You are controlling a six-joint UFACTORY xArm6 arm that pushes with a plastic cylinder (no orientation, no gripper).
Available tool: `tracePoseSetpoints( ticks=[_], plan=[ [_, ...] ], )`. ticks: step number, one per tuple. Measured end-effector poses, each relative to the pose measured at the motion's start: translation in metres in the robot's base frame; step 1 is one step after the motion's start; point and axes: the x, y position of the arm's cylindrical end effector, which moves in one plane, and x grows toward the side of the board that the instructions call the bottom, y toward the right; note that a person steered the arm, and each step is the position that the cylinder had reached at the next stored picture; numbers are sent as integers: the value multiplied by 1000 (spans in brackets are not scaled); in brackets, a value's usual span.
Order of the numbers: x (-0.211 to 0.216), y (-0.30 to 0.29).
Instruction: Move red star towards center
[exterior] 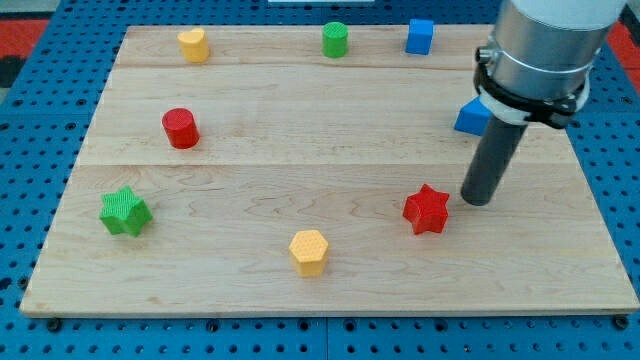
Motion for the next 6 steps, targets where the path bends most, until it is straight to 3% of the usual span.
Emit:
tracePoseSetpoints(
  ticks=[1, 2, 4, 6],
  plan=[
    [-4, 19],
    [-6, 4],
    [38, -15],
    [-26, -174]
  ],
)
